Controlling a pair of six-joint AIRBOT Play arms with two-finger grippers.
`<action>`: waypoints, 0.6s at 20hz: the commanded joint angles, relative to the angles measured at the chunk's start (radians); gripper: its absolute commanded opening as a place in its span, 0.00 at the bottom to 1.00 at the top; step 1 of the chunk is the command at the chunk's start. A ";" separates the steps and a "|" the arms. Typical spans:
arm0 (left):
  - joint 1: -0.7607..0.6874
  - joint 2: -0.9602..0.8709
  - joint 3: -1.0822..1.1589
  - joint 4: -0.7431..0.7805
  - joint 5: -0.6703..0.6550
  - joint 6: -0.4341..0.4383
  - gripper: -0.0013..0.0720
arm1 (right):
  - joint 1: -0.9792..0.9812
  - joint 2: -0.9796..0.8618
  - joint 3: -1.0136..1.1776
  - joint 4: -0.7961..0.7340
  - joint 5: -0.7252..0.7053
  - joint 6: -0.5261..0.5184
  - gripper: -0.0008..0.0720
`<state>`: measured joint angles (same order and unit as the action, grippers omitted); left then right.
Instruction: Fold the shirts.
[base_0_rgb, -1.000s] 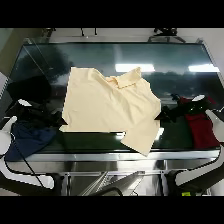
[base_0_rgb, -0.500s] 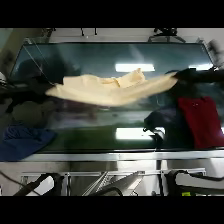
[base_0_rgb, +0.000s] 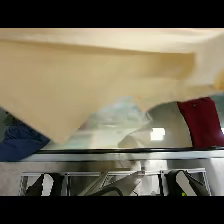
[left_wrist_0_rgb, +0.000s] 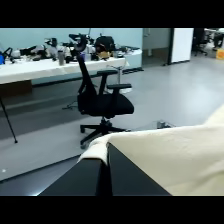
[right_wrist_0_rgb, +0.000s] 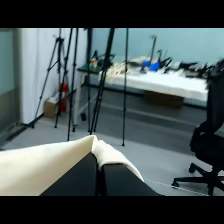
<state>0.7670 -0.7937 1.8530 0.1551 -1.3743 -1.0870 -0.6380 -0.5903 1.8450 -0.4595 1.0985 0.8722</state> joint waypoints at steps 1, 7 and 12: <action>-0.011 -0.088 0.044 0.071 -0.053 -0.087 0.03 | -0.014 -0.083 0.007 0.098 0.089 0.021 0.04; -0.570 -0.389 -0.280 0.591 0.082 -0.086 0.03 | 0.288 -0.515 -0.245 0.049 0.148 0.018 0.04; -0.709 -0.770 -0.359 0.793 0.359 -0.115 0.03 | 0.376 -0.911 -0.295 -0.057 -0.005 0.045 0.04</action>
<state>0.1398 -1.3602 1.5288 0.7921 -1.1725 -1.1786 -0.3077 -1.2984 1.5734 -0.4614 1.1622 0.8967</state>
